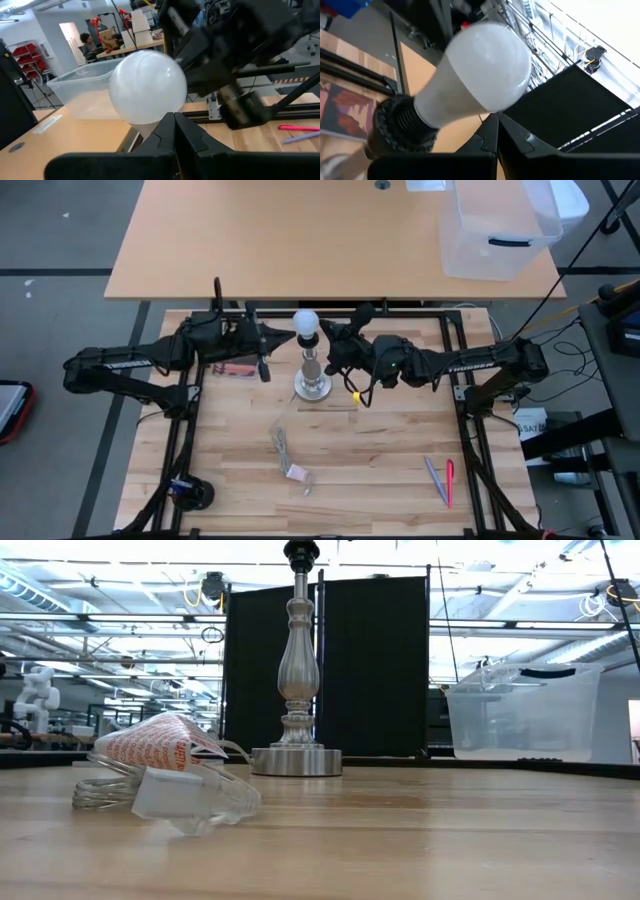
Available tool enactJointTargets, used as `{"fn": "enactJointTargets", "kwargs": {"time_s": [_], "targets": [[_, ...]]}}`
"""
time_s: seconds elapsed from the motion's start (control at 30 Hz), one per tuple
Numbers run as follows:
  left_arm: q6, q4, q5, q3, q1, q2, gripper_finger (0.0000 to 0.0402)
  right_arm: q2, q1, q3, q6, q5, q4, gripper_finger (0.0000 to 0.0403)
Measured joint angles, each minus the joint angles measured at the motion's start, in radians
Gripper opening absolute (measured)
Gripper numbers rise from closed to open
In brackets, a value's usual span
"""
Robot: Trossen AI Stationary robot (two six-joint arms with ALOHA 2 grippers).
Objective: Screw lightbulb
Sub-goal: Insert the lightbulb into the silver lamp, then remove the lightbulb from the silver lamp and put it on the table
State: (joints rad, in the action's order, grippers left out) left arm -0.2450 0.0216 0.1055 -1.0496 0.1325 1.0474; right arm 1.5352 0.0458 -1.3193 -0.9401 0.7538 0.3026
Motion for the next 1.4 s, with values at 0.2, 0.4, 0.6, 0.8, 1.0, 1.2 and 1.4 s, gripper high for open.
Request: {"fn": "enactJointTargets", "kwargs": {"time_s": [0.2, 0.4, 0.6, 0.8, 1.0, 1.2, 1.4], "targets": [[0.001, -0.014, 0.0, 0.0, 0.02, 0.0, 0.0002, 0.0, 0.012, 0.0, -0.023, 0.005, 0.009, 0.0], [0.012, -0.017, 0.0, 0.0, 0.052, 0.007, 0.0002, 0.0, 0.04, 0.0, -0.024, -0.001, 0.01, 0.0], [0.021, -0.023, 0.0, 0.0, 0.084, 0.048, 0.0002, 0.0, 0.076, 0.0, -0.024, -0.002, 0.009, 0.0], [0.049, -0.022, 0.004, 0.0, 0.14, 0.096, 0.0002, 0.0, 0.129, 0.0, -0.023, -0.002, -0.003, 0.0], [0.071, 0.002, 0.008, 0.0, 0.171, 0.107, 0.0002, 0.0, 0.181, 0.0, 0.041, -0.002, -0.102, 0.0], [0.031, -0.022, -0.041, 0.0, 0.163, 0.071, 0.0002, 0.0, 0.186, 0.0, 0.17, -0.053, -0.204, 0.0], [0.026, -0.023, -0.064, 0.0, 0.133, -0.005, 0.0002, -0.001, 0.142, 0.0, 0.325, -0.183, -0.246, 0.0]]}}
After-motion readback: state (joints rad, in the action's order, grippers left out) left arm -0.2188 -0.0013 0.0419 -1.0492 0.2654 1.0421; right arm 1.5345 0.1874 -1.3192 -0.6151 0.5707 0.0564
